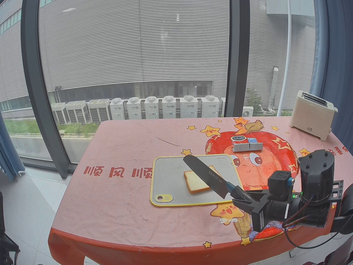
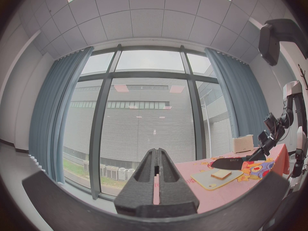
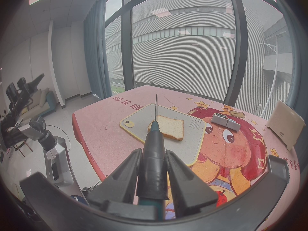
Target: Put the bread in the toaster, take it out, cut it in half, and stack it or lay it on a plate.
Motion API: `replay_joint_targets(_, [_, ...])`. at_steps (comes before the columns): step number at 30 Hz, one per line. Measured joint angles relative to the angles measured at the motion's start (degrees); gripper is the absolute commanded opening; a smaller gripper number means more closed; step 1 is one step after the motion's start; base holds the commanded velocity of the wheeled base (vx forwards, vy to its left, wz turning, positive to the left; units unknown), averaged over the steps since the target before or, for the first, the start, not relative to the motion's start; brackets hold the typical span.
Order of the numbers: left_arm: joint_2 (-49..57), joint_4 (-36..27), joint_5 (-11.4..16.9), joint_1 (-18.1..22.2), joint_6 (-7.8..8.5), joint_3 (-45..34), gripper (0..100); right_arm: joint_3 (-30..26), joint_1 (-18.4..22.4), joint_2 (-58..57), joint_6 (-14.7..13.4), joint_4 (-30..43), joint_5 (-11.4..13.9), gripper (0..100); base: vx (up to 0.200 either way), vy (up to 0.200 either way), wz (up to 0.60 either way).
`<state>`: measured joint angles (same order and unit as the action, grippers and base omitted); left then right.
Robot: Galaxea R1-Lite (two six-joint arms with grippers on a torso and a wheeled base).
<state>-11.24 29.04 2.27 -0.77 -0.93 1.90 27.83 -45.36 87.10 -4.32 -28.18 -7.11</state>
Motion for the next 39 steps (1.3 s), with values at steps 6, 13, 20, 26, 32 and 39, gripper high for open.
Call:
replay_joint_targets(6, [-13.3, 11.9, 3.6, -0.4, 0.09, 1.0, 0, 0.0, -0.1, 0.1, 0.0, 0.0, -0.3, 0, 0.000, 0.000, 0.00])
replay_joint_targets(13, [-26.6, 13.1, 13.7, -2.1, -0.35, 7.0, 0, -0.1, 0.0, 0.2, 0.0, 0.0, -0.4, 0, 0.000, 0.000, 0.00])
replay_joint_targets(20, [-37.3, 12.5, 19.8, -3.4, -0.07, 14.7, 0, -0.1, -0.1, 0.4, 0.0, 0.0, -0.5, 0, 0.000, 0.000, 0.00])
replay_joint_targets(26, [-42.7, 12.3, 24.5, -7.1, 0.83, 18.2, 0, -0.2, 0.1, 0.5, -0.1, 0.0, -0.4, 0, 0.000, 0.000, 0.00])
replay_joint_targets(32, [-46.6, 12.2, 25.2, -13.0, 2.56, 20.1, 0, -0.1, 0.2, 0.7, -0.2, 0.0, -0.4, 0, 0.000, 0.000, 0.00])
replay_joint_targets(39, [-54.1, 12.5, 25.3, -17.4, 3.08, 25.4, 0, 0.3, 0.5, 1.0, -0.3, -0.1, -0.4, 0, 0.000, 0.000, 0.00])
